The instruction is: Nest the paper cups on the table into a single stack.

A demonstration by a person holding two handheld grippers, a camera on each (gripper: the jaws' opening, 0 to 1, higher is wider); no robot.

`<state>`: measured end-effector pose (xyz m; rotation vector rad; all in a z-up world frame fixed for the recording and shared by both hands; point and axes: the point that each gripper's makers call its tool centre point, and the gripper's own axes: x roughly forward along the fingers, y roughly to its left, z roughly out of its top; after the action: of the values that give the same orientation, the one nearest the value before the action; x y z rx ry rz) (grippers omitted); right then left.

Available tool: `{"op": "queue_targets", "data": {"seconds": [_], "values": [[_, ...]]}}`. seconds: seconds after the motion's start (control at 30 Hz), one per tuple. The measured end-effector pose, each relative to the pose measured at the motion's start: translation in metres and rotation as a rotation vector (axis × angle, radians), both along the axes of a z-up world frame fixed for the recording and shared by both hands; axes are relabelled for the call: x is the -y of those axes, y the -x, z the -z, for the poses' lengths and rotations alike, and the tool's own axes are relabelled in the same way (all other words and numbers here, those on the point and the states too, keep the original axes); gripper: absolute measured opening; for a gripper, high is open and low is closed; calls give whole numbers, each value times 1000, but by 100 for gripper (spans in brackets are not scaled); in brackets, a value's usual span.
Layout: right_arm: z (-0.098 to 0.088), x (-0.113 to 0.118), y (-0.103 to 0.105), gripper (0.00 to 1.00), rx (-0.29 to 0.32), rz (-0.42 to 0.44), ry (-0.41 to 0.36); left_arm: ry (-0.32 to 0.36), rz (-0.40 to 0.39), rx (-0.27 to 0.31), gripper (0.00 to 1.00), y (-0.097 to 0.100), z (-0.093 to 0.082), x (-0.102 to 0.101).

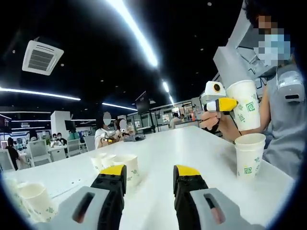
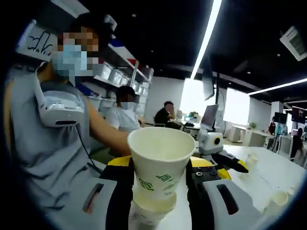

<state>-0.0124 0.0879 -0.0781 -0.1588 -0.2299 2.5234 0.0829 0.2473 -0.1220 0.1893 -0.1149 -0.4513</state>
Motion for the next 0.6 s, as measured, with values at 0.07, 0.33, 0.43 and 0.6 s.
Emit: {"op": "queue_targets", "data": {"seconds": [0.07, 0.33, 0.43, 0.6], "values": [[5, 1, 0, 45, 9, 7, 8, 1, 0, 1, 42, 0, 0, 0], [15, 0, 5, 46, 16, 17, 34, -1, -1, -5, 41, -2, 2, -3], [16, -2, 10, 46, 31, 16, 39, 0, -3, -5, 41, -3, 2, -5], [19, -4, 10, 46, 56, 16, 45, 0, -5, -2, 41, -3, 1, -6]]}}
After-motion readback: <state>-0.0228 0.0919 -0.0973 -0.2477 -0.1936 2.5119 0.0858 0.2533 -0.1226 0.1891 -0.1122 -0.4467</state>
